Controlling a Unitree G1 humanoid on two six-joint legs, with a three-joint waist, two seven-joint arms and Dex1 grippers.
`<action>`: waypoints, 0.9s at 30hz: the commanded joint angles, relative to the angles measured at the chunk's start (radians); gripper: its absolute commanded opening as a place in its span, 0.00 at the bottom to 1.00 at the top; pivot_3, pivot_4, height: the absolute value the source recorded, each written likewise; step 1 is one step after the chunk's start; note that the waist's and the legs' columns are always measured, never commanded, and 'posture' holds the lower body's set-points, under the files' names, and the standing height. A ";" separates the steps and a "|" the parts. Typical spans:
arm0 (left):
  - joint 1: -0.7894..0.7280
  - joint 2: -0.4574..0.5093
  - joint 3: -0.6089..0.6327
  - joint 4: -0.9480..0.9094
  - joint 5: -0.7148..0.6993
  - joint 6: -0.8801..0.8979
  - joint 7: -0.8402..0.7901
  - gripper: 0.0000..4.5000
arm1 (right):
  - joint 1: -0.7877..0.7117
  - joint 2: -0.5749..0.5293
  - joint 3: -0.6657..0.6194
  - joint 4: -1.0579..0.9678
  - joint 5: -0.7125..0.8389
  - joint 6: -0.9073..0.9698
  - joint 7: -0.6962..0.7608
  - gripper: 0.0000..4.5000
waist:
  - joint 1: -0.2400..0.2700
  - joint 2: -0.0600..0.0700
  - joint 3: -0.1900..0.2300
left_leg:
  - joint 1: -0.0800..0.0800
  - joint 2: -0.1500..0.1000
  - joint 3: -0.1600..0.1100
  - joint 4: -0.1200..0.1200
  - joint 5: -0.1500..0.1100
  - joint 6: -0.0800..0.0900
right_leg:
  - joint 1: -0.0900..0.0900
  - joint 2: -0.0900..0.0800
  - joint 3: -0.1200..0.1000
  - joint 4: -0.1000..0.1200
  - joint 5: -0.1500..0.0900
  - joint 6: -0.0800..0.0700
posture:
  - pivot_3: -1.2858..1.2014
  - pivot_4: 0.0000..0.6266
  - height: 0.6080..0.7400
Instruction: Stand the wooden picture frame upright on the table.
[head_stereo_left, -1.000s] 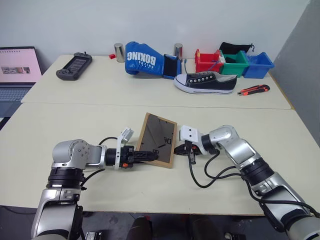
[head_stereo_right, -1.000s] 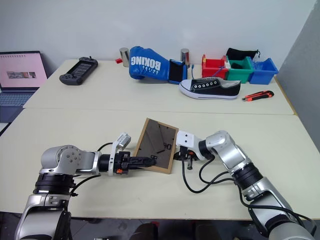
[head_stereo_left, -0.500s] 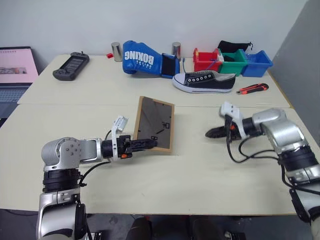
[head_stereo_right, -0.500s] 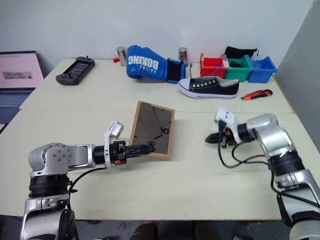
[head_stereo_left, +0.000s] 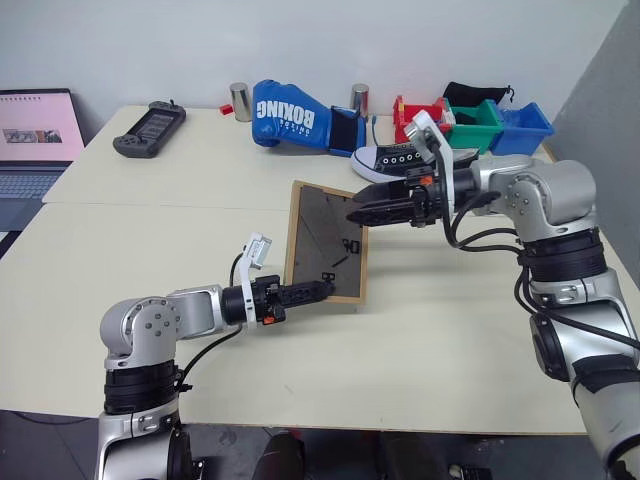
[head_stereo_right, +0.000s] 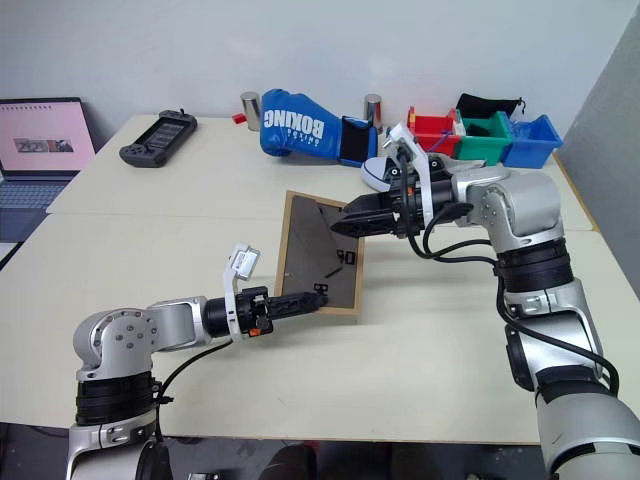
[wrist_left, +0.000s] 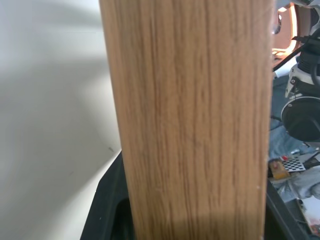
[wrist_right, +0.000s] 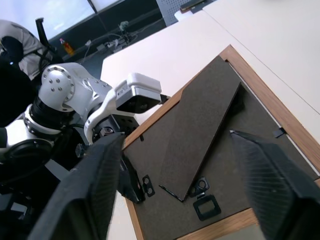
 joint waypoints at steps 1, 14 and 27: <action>0.000 0.014 0.008 -0.052 -0.052 -0.035 -0.021 0.30 | -0.044 0.013 0.007 0.047 -0.014 -0.050 -0.012 0.99 | 0.001 0.000 0.000 | 0.000 0.000 0.000 0.000 0.000 0.000 | 0.000 0.000 0.000 0.000 0.000 0.000 | 0.52 0.24 1.00; 0.004 0.020 -0.031 -0.049 -0.062 -0.075 -0.022 0.30 | -0.066 0.136 0.004 0.063 0.047 -0.053 -0.004 0.99 | -0.001 0.000 0.000 | 0.000 0.001 0.000 0.000 0.000 0.000 | 0.000 0.001 0.000 0.000 0.000 0.000 | 0.52 0.24 1.00; -0.003 0.028 -0.029 -0.013 -0.078 -0.094 -0.016 0.30 | 0.015 0.030 -0.008 -0.131 0.209 0.075 0.083 0.99 | 0.004 0.000 0.000 | 0.000 0.000 0.000 0.000 0.000 0.000 | 0.000 0.001 -0.001 0.000 0.000 0.000 | 0.52 0.24 1.00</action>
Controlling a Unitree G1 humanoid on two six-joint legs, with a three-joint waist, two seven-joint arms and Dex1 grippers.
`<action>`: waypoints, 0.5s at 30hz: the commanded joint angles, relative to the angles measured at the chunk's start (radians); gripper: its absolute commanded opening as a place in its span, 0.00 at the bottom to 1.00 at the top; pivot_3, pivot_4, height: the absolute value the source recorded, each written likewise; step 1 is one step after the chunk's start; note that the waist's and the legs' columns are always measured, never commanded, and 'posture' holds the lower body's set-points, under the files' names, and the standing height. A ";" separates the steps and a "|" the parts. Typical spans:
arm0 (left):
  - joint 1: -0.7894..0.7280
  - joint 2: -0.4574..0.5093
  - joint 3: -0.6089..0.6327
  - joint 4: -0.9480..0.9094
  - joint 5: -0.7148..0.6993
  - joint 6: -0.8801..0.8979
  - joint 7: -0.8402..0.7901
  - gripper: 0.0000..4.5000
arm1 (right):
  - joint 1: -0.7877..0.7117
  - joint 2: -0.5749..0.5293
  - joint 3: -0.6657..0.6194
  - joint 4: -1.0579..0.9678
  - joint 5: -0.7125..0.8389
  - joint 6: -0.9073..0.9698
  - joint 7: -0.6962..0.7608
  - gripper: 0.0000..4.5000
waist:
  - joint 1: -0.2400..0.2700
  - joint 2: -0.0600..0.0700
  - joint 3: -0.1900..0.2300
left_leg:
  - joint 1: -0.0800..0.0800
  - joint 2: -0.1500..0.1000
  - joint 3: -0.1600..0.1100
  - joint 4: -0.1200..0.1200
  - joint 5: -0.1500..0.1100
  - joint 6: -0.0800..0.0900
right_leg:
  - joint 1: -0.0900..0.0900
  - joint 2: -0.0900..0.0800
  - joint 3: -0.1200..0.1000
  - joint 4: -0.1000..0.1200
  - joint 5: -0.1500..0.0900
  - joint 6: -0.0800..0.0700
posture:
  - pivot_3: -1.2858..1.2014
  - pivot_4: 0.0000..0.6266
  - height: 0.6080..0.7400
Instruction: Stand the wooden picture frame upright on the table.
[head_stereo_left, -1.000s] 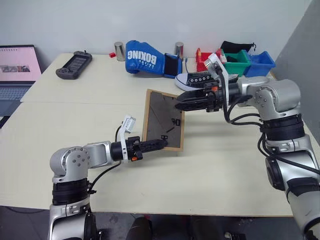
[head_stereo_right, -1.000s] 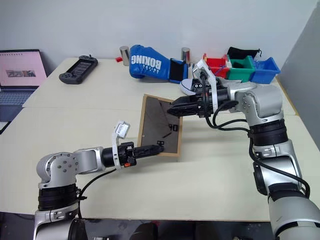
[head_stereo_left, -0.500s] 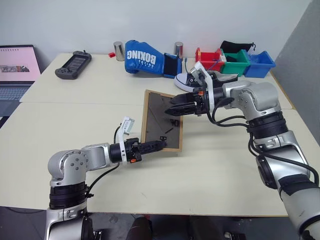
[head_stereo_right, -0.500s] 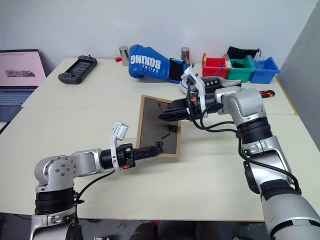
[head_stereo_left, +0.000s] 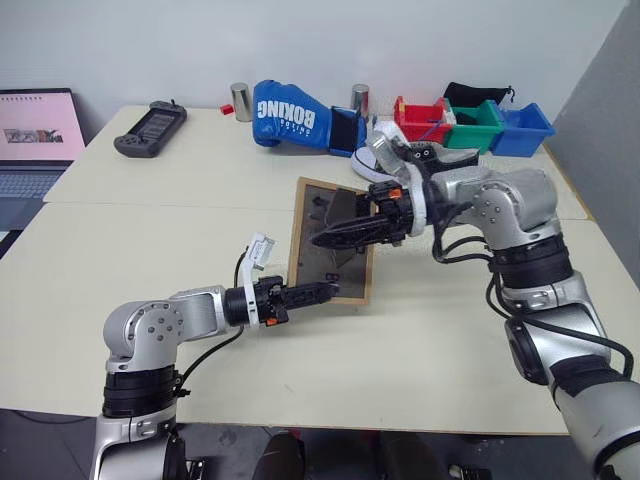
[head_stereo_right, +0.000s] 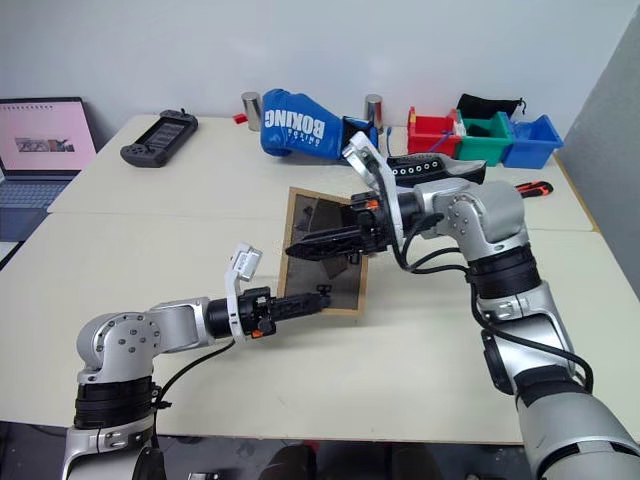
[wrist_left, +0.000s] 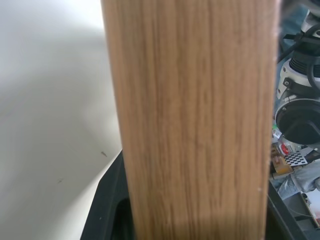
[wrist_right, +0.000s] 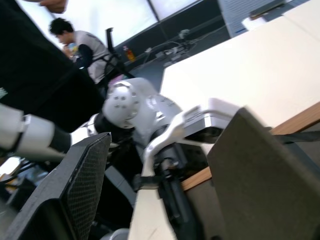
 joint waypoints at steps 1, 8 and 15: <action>-0.021 0.004 0.016 -0.013 -0.042 -0.016 -0.005 0.30 | 0.013 -0.043 -0.019 -0.039 0.025 -0.010 0.019 0.99 | 0.000 0.000 0.000 | 0.000 0.000 0.000 0.000 0.000 0.000 | 0.000 0.000 0.000 0.000 0.000 0.000 | 0.52 0.24 1.00; -0.027 0.003 0.037 -0.031 -0.095 0.010 0.004 0.30 | 0.042 -0.132 0.010 0.107 -0.127 -0.187 -0.020 0.99 | 0.000 0.000 0.000 | 0.000 0.000 0.000 0.000 0.000 0.000 | 0.000 0.000 0.000 0.000 0.000 0.000 | 0.52 0.24 1.00; -0.056 0.003 0.084 -0.041 -0.177 0.060 0.057 0.30 | 0.055 -0.308 -0.009 0.162 -0.153 -0.232 0.078 0.99 | 0.003 0.000 0.000 | -0.002 0.000 0.000 0.000 0.000 0.000 | 0.000 0.000 0.000 -0.003 0.000 0.000 | 0.52 0.24 1.00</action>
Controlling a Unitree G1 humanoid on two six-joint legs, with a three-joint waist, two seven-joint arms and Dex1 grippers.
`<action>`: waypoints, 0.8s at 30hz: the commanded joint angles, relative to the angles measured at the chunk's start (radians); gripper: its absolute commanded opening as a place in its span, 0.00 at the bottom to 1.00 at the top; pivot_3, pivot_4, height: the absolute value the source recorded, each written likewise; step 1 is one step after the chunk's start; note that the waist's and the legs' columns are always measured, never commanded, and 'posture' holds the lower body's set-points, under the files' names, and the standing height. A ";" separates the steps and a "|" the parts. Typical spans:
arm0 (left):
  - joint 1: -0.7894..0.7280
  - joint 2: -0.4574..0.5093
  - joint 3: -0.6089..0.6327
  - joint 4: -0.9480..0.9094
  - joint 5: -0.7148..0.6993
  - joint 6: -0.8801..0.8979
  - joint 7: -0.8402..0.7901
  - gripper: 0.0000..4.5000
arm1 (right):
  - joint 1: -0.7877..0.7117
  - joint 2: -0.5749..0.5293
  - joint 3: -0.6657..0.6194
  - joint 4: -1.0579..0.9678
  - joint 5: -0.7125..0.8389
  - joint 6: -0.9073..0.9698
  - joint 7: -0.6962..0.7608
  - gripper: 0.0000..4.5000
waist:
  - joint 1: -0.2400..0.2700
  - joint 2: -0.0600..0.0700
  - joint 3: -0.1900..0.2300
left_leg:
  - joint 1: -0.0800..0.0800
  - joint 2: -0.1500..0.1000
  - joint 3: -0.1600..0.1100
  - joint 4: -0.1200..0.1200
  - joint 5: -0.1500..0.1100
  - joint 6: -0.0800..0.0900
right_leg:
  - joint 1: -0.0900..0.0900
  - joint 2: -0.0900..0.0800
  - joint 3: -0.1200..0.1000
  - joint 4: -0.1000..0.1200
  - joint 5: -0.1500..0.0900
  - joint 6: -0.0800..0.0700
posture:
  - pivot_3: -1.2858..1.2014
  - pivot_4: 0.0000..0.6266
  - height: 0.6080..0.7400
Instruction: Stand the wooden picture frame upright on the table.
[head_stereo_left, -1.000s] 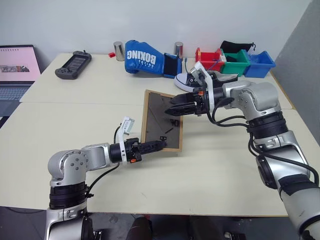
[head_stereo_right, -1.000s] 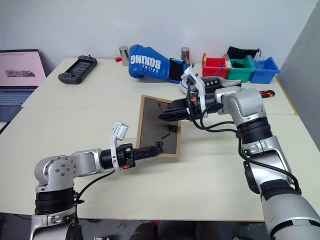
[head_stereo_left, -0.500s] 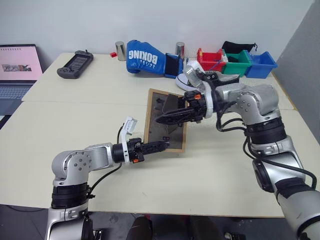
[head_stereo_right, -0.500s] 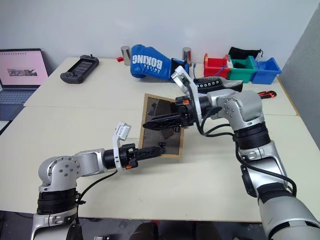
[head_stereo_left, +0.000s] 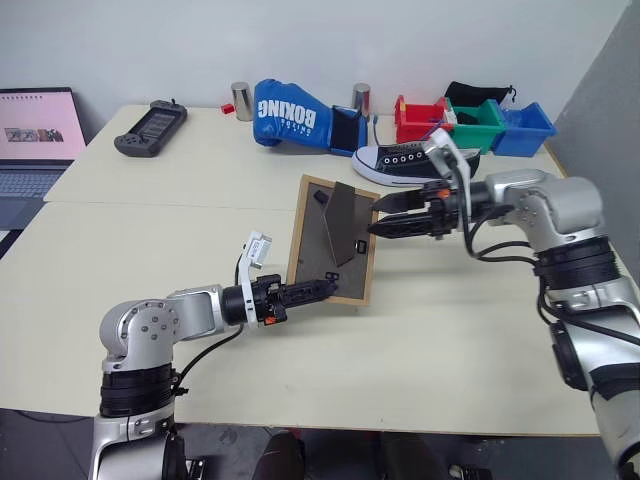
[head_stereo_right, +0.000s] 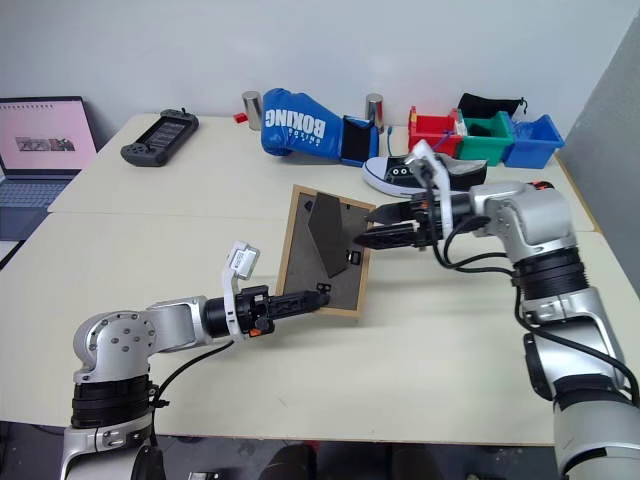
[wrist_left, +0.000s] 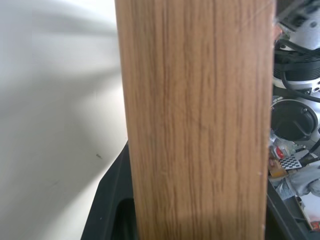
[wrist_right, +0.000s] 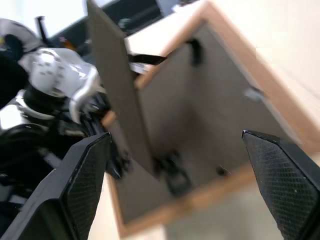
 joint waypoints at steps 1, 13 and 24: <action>-0.045 0.005 0.063 -0.035 -0.105 0.020 0.012 0.30 | 0.013 -0.092 -0.032 -0.010 -0.015 -0.035 0.072 0.99 | 0.001 0.000 0.000 | -0.001 0.000 0.000 0.000 0.000 0.000 | 0.000 0.000 -0.001 -0.001 0.000 0.000 | 0.52 0.24 1.00; -0.018 0.097 0.065 0.173 -0.803 0.060 0.498 0.30 | 0.218 -0.062 -0.008 0.176 -0.673 -1.875 -0.432 0.99 | -0.028 0.001 0.001 | 0.000 0.001 0.007 0.004 0.002 -0.004 | 0.001 -0.001 0.005 -0.001 0.003 0.006 | 0.52 0.24 1.00; 0.065 0.142 -0.055 0.109 -0.937 -0.069 0.566 0.30 | 0.018 -0.002 0.015 0.452 -1.207 -2.311 -0.980 0.99 | -0.021 0.001 0.001 | 0.003 0.000 0.005 0.004 0.002 -0.004 | 0.004 -0.001 0.006 -0.002 0.003 0.006 | 0.52 0.24 1.00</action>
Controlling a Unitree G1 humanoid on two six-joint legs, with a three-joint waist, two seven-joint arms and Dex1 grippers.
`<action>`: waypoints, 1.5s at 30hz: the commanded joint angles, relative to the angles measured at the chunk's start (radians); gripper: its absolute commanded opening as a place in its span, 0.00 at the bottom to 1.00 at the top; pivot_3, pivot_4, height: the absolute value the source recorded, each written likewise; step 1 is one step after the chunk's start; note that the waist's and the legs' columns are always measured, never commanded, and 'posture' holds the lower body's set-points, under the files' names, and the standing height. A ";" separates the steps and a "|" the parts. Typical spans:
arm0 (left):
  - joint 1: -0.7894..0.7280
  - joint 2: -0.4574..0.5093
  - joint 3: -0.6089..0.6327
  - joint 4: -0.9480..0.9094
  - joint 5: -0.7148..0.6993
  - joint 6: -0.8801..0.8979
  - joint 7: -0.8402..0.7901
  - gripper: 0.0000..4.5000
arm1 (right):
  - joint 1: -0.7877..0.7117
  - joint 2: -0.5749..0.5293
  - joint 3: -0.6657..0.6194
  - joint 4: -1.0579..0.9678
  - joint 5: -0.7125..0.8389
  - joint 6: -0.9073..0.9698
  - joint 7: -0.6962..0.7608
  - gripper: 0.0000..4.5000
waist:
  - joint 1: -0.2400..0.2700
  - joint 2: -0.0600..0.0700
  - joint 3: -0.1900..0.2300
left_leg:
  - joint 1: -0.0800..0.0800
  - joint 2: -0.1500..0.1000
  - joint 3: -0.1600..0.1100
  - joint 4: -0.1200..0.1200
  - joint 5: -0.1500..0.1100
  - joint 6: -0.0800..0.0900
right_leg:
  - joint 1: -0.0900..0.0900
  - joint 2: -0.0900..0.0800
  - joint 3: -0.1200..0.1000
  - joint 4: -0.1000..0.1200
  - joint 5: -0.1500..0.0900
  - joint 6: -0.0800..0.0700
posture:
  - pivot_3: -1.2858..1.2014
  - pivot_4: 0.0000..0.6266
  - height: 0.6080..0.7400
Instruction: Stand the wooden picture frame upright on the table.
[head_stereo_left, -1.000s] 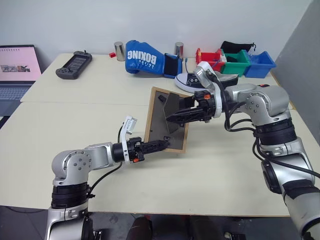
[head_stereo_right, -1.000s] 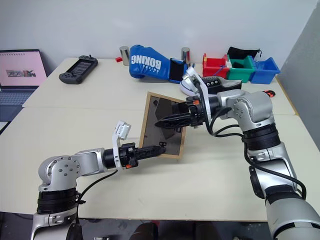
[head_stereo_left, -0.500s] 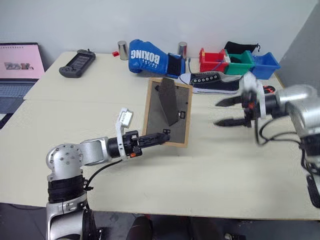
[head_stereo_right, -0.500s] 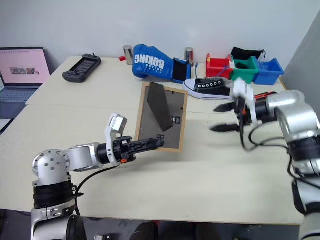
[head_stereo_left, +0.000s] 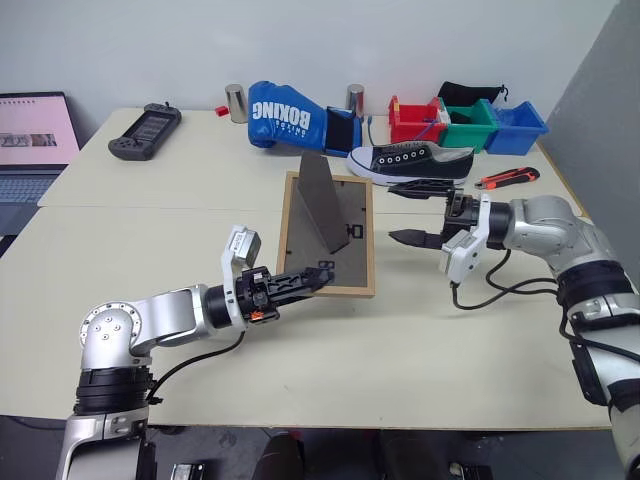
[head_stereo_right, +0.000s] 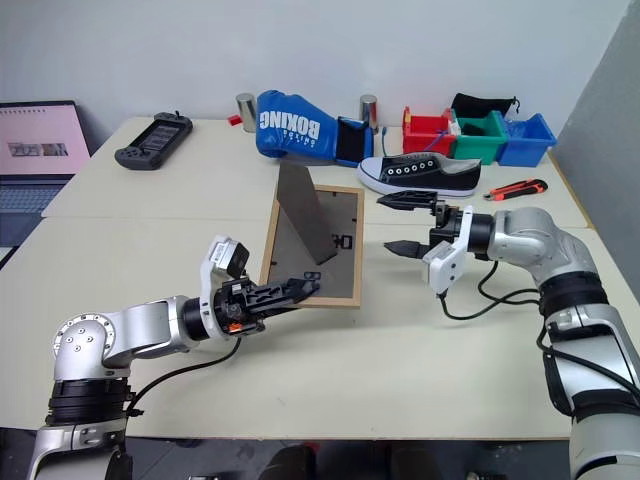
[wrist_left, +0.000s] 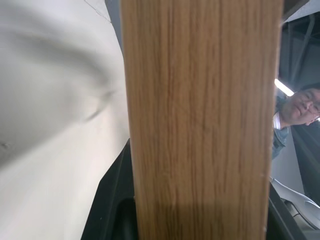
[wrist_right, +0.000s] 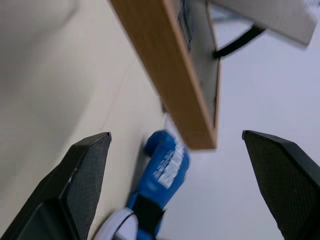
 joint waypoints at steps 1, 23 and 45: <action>0.032 0.012 -0.010 -0.067 -0.046 -0.028 -0.011 0.30 | -0.038 0.007 0.012 0.020 -0.153 -0.048 -0.169 0.99 | 0.000 0.000 0.000 | 0.000 0.000 0.000 0.000 0.000 0.000 | 0.000 0.000 0.000 0.000 0.000 0.000 | 0.52 0.24 1.00; 0.085 0.005 -0.067 -0.138 -0.046 -0.086 0.012 0.30 | -0.131 -0.001 0.291 -0.091 -0.630 0.018 -0.874 0.69 | -0.004 0.000 0.000 | 0.001 -0.001 0.000 0.000 0.000 0.000 | 0.000 0.000 0.001 0.002 0.000 0.000 | 0.52 0.24 1.00; 0.094 0.099 -0.063 -0.200 -0.046 -0.132 -0.039 0.53 | -0.218 -0.010 0.421 0.018 -0.587 0.054 -1.054 0.30 | -0.005 -0.001 -0.001 | 0.001 -0.001 0.000 0.000 0.000 0.000 | -0.001 0.000 0.002 0.004 0.000 0.000 | 0.52 0.24 1.00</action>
